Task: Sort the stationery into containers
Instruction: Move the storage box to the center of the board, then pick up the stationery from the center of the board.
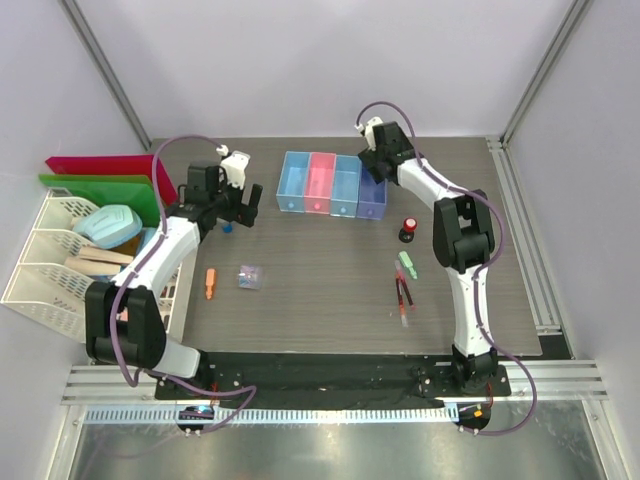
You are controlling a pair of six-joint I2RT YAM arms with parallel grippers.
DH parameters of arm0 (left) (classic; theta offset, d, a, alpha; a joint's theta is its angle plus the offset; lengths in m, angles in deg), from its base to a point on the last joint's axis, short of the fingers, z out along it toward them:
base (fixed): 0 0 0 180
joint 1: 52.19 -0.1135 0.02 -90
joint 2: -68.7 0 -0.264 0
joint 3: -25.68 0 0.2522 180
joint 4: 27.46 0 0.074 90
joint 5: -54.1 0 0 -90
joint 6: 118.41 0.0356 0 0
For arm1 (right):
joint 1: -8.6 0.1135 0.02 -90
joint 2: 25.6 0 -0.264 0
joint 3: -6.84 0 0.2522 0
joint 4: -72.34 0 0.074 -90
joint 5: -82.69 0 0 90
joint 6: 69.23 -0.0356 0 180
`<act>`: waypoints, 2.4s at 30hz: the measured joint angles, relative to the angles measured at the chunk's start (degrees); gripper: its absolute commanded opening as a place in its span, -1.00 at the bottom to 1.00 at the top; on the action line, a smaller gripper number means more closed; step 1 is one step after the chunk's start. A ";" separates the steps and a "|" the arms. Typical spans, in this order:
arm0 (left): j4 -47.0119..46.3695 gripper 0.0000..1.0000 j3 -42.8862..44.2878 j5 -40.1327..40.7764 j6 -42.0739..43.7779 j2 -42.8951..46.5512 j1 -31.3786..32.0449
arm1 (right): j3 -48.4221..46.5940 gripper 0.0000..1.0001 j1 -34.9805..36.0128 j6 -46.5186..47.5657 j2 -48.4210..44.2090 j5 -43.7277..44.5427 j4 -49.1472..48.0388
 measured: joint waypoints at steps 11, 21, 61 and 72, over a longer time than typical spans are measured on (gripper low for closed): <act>-0.11 1.00 0.00 -0.59 -0.96 -0.74 0.00 | -6.19 0.92 -1.20 4.11 1.81 -0.50 1.11; -0.04 1.00 -0.15 0.07 0.72 -0.70 0.00 | 13.57 0.94 0.28 2.73 -22.97 -12.17 12.04; -0.22 0.99 -6.49 -0.39 1.51 6.64 0.00 | 36.92 0.04 -6.82 1.88 -28.81 -26.27 13.53; -0.22 0.99 -7.67 -0.39 1.70 6.64 0.00 | 36.04 -0.62 -6.88 1.46 -28.81 -27.67 13.33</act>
